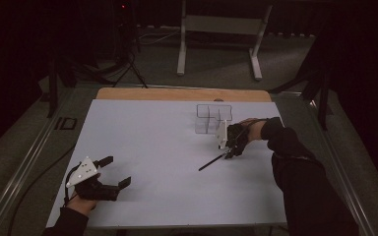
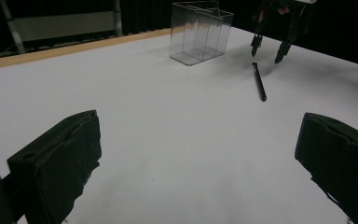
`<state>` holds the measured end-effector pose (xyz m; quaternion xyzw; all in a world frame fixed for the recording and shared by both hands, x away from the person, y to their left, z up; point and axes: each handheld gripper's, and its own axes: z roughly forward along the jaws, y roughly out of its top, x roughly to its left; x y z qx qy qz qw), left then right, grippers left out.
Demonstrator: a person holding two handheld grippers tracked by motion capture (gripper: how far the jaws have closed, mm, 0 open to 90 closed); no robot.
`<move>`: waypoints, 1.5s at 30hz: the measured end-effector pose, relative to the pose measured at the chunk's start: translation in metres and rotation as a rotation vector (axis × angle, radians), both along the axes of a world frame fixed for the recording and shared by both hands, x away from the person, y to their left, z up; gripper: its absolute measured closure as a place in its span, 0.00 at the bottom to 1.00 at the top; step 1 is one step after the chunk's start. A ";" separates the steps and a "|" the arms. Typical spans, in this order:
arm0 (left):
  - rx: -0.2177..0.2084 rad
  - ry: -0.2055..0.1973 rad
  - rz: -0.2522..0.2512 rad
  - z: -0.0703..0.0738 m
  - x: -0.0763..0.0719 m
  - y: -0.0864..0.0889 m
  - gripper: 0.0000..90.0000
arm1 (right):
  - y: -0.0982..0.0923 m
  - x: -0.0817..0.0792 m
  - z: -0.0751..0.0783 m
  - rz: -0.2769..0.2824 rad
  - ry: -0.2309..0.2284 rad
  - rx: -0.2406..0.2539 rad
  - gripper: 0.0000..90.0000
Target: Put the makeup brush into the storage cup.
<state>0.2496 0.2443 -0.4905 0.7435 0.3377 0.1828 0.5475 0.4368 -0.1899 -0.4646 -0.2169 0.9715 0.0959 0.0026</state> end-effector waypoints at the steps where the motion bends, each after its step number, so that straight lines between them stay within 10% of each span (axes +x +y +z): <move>1: -0.002 0.001 0.002 0.000 0.000 0.000 0.02 | 0.000 0.000 -0.002 -0.005 -0.001 -0.003 0.56; 27: -0.011 0.017 0.005 -0.003 0.002 0.002 0.02 | 0.005 0.004 -0.025 0.065 -0.023 -0.083 0.85; 45: -0.009 0.019 0.002 -0.003 0.002 0.001 0.02 | 0.010 0.007 -0.009 -0.163 0.079 -0.108 0.93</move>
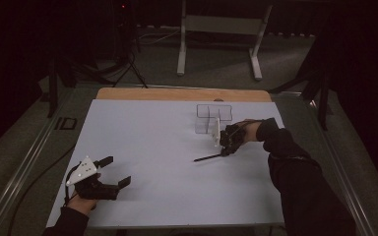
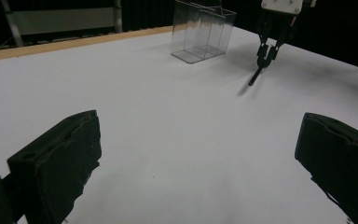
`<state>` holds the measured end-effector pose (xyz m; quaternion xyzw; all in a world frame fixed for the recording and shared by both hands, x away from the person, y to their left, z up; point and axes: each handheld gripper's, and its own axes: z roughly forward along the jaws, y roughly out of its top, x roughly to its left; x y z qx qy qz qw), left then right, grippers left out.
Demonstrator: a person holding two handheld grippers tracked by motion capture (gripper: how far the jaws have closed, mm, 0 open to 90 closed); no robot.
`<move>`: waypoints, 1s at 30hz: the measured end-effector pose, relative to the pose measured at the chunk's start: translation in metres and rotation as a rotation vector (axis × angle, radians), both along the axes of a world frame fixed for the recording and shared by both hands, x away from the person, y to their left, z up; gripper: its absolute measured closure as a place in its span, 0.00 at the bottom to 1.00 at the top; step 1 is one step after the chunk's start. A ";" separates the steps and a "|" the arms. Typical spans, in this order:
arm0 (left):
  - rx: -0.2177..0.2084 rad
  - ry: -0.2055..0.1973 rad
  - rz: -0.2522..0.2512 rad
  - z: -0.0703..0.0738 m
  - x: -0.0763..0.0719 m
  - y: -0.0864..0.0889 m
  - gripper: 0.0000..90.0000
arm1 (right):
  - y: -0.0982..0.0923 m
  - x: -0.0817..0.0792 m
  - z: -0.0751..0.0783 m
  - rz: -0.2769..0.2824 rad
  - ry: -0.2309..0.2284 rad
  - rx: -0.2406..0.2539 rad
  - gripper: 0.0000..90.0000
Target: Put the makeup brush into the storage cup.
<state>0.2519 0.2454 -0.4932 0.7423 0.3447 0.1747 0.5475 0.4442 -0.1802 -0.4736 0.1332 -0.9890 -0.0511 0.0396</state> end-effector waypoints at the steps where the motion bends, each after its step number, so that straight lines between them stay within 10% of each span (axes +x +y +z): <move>1: 0.000 -0.001 -0.001 0.000 0.000 0.000 0.02 | 0.000 -0.001 0.002 0.009 -0.011 0.000 0.93; 14: 0.001 -0.003 -0.001 0.001 0.000 -0.001 0.02 | 0.000 -0.009 0.014 -0.262 0.054 -0.012 0.93; 30: 0.023 0.001 -0.031 0.004 0.003 -0.011 0.02 | -0.010 -0.036 0.031 -0.294 0.069 0.051 0.93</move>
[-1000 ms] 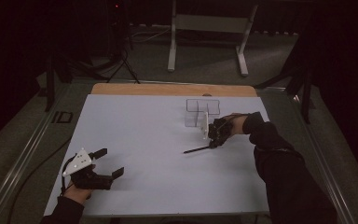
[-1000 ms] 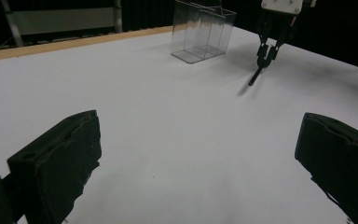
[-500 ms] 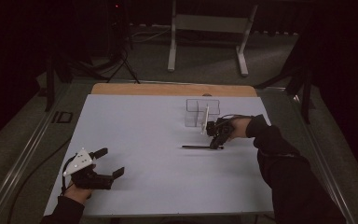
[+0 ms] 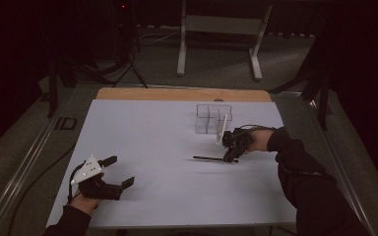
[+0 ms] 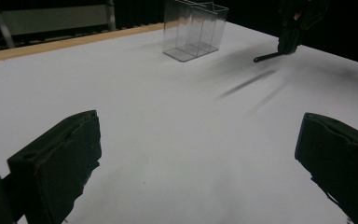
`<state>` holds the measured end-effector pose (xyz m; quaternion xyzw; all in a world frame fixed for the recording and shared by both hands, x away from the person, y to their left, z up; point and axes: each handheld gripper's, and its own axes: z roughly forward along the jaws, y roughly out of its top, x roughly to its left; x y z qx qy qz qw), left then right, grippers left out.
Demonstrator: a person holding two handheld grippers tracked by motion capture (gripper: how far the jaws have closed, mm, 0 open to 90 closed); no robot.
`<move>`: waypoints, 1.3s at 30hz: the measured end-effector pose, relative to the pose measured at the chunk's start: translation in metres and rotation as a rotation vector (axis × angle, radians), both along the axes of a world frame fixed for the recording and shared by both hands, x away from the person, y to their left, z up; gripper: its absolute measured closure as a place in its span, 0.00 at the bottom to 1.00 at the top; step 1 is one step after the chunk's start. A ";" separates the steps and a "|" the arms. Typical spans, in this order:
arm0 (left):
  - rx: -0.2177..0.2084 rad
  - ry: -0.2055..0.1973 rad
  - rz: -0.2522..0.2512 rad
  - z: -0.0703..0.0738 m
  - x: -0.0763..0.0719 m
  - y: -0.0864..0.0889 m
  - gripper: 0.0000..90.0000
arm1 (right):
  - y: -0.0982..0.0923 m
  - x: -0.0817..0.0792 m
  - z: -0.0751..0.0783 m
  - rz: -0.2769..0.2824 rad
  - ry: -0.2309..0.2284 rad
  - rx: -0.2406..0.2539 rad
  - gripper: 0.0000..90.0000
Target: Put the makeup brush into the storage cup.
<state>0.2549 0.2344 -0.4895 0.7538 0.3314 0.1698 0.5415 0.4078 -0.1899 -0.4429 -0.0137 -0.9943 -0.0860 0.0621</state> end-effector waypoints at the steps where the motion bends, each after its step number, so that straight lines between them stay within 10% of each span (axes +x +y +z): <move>1: 0.007 -0.003 -0.003 0.001 0.000 -0.001 0.02 | -0.001 -0.001 0.001 -0.004 0.001 0.003 0.93; 14: 0.036 0.087 -0.072 0.021 0.010 -0.026 0.02 | -0.005 -0.010 0.021 -0.001 -0.026 0.017 0.93; 16: 0.103 0.107 -0.090 0.025 0.014 -0.034 0.02 | -0.006 -0.010 0.029 -0.002 -0.029 0.029 0.93; 20: 0.189 0.102 -0.147 0.029 0.019 -0.052 0.02 | -0.003 -0.011 0.034 0.011 -0.036 0.014 0.93; 39: 0.330 0.021 -0.295 0.056 0.042 -0.107 0.03 | 0.002 -0.016 0.030 -0.003 -0.002 0.010 0.93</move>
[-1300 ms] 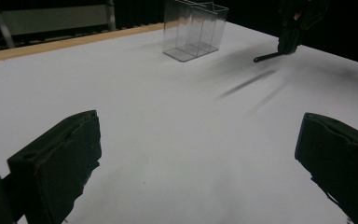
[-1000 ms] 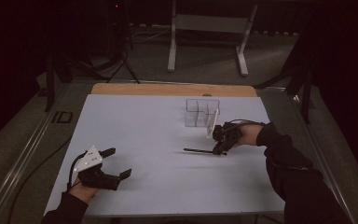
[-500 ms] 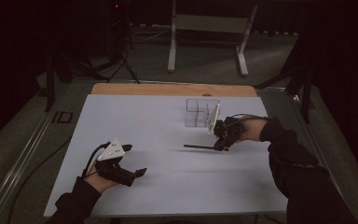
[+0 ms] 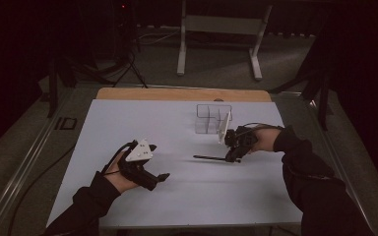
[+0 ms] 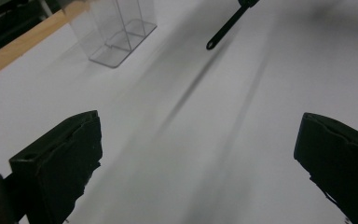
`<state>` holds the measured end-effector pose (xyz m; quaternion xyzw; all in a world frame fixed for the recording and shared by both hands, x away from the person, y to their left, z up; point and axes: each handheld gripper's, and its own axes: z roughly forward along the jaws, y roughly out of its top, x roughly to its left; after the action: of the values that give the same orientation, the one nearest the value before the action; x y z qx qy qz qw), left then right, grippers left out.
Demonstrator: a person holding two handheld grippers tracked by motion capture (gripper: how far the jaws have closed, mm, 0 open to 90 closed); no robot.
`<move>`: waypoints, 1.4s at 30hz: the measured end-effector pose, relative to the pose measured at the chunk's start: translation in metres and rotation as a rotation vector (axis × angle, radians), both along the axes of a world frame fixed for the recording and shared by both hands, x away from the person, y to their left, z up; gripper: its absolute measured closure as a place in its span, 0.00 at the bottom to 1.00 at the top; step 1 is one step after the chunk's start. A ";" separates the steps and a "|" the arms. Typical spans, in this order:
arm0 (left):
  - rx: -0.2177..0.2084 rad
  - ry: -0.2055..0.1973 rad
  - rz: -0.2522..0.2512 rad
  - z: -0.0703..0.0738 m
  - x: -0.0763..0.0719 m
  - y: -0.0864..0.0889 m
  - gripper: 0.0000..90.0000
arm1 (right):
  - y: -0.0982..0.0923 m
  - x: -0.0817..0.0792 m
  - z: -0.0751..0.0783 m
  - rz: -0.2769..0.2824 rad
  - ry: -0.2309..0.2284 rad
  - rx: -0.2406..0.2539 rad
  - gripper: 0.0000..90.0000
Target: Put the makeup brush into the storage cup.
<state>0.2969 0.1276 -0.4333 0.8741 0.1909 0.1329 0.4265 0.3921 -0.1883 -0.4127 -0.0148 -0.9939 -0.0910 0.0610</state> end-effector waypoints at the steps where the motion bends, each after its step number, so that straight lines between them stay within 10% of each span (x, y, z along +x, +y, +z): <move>1: 0.005 -0.001 -0.004 0.000 0.001 -0.003 0.03 | 0.000 0.000 0.000 0.000 0.000 0.002 0.93; 18: 0.165 -0.063 -0.134 0.005 0.009 -0.048 0.11 | 0.008 0.000 -0.009 0.007 0.017 0.002 0.93; 32: 0.332 -0.255 -0.195 -0.003 0.013 -0.085 0.41 | 0.011 0.002 -0.012 -0.013 0.042 -0.002 0.93; 42: 0.377 -0.236 -0.253 -0.013 0.021 -0.096 0.55 | 0.015 -0.001 -0.011 0.006 0.054 -0.011 0.93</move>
<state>0.3176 0.0320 -0.4462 0.9336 0.0006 0.2128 0.2884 0.3911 -0.1728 -0.4241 -0.0147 -0.9924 -0.0848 0.0882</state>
